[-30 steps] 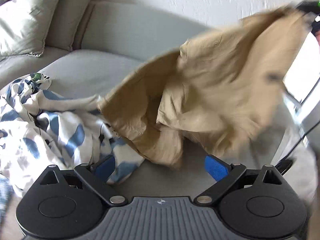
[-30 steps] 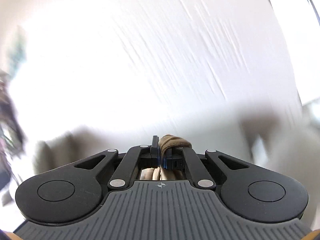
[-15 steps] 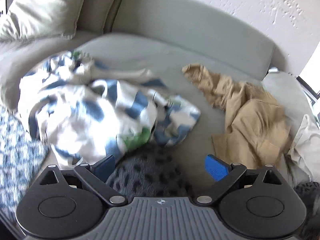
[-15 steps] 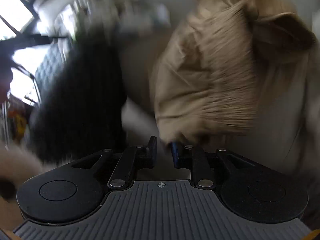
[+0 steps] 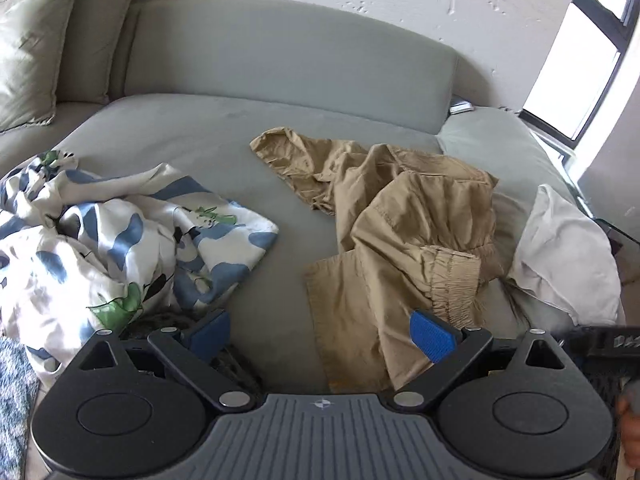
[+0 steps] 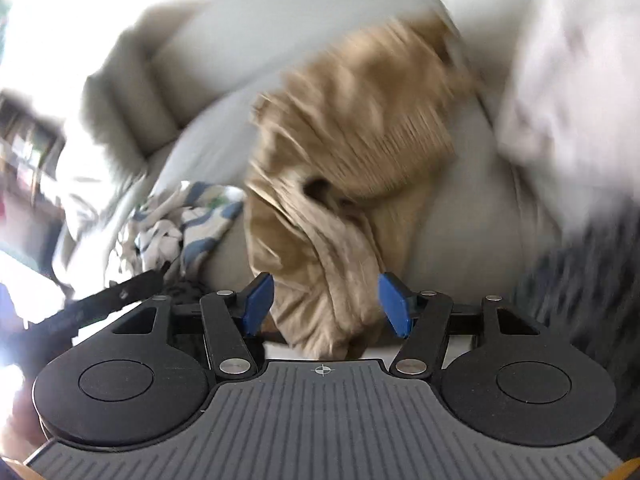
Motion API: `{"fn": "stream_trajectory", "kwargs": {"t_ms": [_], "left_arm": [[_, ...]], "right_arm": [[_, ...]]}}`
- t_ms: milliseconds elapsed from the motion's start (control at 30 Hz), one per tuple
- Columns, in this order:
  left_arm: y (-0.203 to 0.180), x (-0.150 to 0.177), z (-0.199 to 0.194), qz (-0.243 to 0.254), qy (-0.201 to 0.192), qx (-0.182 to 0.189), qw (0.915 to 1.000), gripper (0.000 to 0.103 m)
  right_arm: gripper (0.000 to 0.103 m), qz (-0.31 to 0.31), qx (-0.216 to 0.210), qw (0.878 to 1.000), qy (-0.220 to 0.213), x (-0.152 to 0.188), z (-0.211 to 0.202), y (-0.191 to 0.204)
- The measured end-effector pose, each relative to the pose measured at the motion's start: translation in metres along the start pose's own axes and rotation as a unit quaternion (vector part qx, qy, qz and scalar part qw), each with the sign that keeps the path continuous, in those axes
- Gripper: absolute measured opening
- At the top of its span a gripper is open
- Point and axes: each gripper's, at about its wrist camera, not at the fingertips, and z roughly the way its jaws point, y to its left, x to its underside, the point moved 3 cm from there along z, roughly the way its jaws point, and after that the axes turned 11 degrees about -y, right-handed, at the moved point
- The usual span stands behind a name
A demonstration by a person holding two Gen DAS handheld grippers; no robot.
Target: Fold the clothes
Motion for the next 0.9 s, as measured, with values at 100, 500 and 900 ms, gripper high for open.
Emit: {"fn": "stream_trajectory", "kwargs": {"t_ms": [100,500,900], "left_arm": [[0.002,-0.003,0.000,0.001,0.004,-0.010,0.9999,0.096],[-0.117,-0.059,0.047,0.288,0.011,0.058,0.9558,0.084],[-0.243,-0.011,0.126,0.510,0.080,0.056,0.8547,0.092]], "right_arm": [[0.064,0.092,0.011,0.995,0.024,0.013,0.021,-0.019],[0.019,-0.044,0.053,0.997,-0.046,0.043,0.030,0.002],[0.011,-0.281,-0.068,0.951,-0.107,0.068,0.005,0.073]]}}
